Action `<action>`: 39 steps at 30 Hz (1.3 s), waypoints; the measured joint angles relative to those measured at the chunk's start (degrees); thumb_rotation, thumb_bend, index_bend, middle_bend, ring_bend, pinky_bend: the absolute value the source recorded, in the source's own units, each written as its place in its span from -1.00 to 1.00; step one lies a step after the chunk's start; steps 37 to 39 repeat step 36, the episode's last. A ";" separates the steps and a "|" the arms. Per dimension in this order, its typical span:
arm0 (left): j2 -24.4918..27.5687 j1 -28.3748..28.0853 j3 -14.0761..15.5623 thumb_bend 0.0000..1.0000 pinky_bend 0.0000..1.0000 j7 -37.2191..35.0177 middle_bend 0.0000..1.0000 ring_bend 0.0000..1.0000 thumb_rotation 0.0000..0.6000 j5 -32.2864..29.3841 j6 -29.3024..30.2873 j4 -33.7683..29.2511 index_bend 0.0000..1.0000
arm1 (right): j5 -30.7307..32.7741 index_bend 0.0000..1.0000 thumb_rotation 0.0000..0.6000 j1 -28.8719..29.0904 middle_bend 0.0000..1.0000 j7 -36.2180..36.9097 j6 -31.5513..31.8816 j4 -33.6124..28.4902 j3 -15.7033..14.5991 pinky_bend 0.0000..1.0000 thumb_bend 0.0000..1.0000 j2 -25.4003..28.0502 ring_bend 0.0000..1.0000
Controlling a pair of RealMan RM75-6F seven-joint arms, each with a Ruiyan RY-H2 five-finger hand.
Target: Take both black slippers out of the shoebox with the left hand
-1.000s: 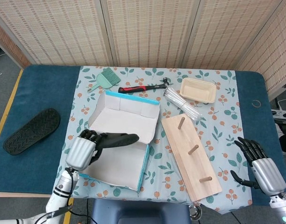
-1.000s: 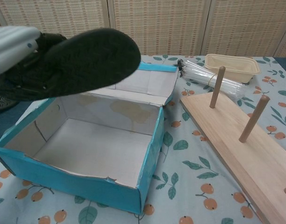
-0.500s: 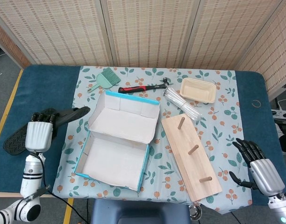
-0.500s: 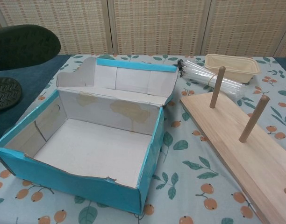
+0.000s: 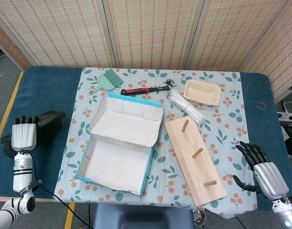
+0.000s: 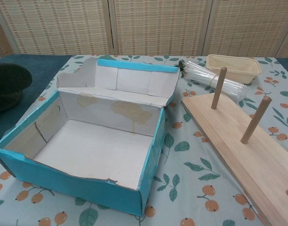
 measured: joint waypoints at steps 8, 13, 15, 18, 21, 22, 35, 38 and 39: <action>4.88 1.00 -0.75 -0.23 -0.52 -3.75 -1.00 -1.00 1.00 -3.81 -7.83 -14.22 -1.00 | -0.54 -1.00 0.52 -0.61 -1.00 0.87 1.60 -0.06 -0.06 -1.00 -0.46 0.46 -1.00; 8.56 2.26 -0.33 -0.22 -0.54 -5.82 -1.00 -1.00 1.00 -3.66 -8.27 -23.08 -1.00 | -0.80 -1.00 0.52 -0.75 -1.00 1.18 1.92 0.02 -0.12 -1.00 -0.46 0.59 -1.00; 10.24 2.95 0.01 -0.22 -0.55 -6.96 -1.00 -1.00 1.00 -2.61 -7.49 -27.22 -1.00 | -1.00 -1.00 0.52 -0.78 -1.00 1.11 1.98 0.00 -0.19 -1.00 -0.46 0.60 -1.00; 12.99 4.10 0.77 -0.22 -0.57 -8.67 -1.00 -1.00 1.00 0.01 -5.63 -33.64 -1.00 | -1.30 -1.00 0.52 -0.87 -1.00 0.90 2.15 -0.10 -0.30 -1.00 -0.46 0.60 -1.00; 16.21 5.61 2.03 -0.22 -0.60 -10.24 -1.00 -1.00 1.00 3.65 -3.08 -40.31 -1.00 | -1.49 -1.00 0.52 -1.04 -1.00 0.58 2.44 -0.19 -0.36 -1.00 -0.46 0.60 -1.00; 17.12 6.17 2.52 -0.22 -0.61 -10.72 -1.00 -1.00 1.00 5.05 -2.05 -42.12 -1.00 | -1.52 -1.00 0.52 -1.09 -1.00 0.46 2.53 -0.22 -0.37 -1.00 -0.46 0.59 -1.00; 23.26 23.24 14.91 -0.19 -0.80 -13.85 -1.00 -1.00 1.00 22.47 21.07 -44.25 -1.00 | 1.11 -1.00 0.51 -3.16 -1.00 -3.37 6.00 -0.89 1.12 -1.00 -0.46 0.02 -1.00; 23.30 23.61 15.16 -0.19 -0.80 -13.51 -1.00 -1.00 1.00 22.46 21.21 -43.54 -1.00 | 1.54 -1.00 0.51 -3.26 -1.00 -3.96 6.04 -0.98 1.31 -1.00 -0.46 -0.12 -1.00; 23.30 23.61 15.16 -0.19 -0.80 -13.51 -1.00 -1.00 1.00 22.46 21.21 -43.54 -1.00 | 1.54 -1.00 0.51 -3.26 -1.00 -3.96 6.04 -0.98 1.31 -1.00 -0.46 -0.12 -1.00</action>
